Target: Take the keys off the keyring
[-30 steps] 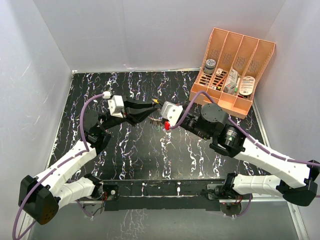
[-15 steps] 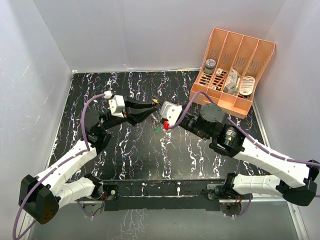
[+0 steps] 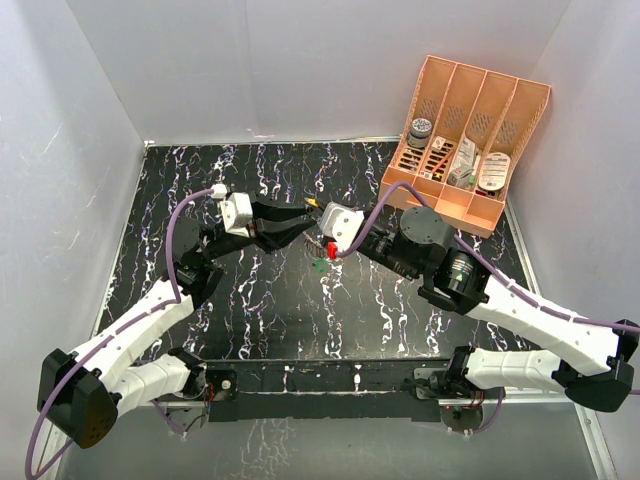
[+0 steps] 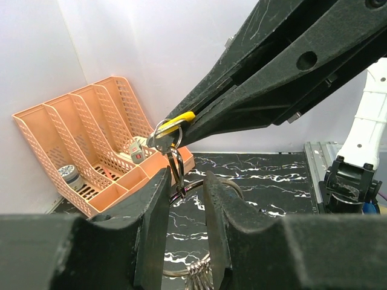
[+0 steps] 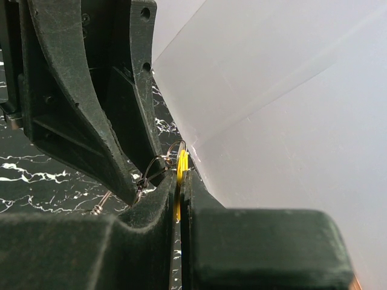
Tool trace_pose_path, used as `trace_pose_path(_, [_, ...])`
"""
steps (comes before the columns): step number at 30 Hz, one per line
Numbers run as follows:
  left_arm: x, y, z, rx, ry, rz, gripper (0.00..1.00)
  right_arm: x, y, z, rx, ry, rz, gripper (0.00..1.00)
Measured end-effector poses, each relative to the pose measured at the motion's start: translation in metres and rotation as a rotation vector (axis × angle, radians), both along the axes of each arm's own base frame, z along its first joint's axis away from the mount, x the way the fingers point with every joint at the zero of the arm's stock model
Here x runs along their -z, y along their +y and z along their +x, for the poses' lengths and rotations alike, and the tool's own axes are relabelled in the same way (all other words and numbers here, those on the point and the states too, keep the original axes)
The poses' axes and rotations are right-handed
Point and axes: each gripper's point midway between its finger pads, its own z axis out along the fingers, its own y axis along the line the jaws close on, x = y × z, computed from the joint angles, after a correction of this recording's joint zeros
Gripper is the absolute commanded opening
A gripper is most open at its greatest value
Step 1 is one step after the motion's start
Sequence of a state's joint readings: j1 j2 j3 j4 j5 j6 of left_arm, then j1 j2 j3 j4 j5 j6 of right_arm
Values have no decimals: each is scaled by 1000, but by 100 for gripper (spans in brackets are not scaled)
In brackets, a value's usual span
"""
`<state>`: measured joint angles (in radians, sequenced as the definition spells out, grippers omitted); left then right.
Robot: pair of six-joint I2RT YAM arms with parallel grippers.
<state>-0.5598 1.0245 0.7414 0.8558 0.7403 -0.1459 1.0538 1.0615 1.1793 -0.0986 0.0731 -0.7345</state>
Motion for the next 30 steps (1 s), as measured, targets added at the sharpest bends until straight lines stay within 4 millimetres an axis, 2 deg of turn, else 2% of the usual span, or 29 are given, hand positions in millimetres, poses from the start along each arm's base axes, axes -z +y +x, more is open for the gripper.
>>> trace_pose_path(6, [2, -2, -1, 18, -4, 11, 14, 1, 0, 0, 0, 2, -4, 0])
trace_pose_path(12, [2, -4, 0, 23, -2, 15, 10, 1, 0, 0, 0, 2, -4, 0])
trace_pose_path(16, [1, -3, 0, 24, 4, 13, 0, 1, 0, 0, 0, 2, -4, 0])
trace_pose_path(19, [1, -3, 0, 25, 7, 11, 0, 1, 0, 0, 0, 2, -5, 0])
trace_pose_path(20, [1, -3, 0, 25, 8, 11, 3, 2, 0, 0, 0, 3, -5, 0])
trace_pose_path(21, [1, -3, 0, 25, 10, 10, 14, 2, 0, 0, 0, 3, -6, 0])
trace_pose_path(22, [1, -3, 0, 26, 12, 11, 18, 3, 0, 0, 0, 3, -7, 0])
trace_pose_path(27, [2, -4, -1, 32, 21, 11, 27, 2, 0, 1, 3, 2, -5, 0])
trace_pose_path(30, [2, -4, -2, 37, 24, 12, 27, 1, 0, 1, 3, -1, 0, 0])
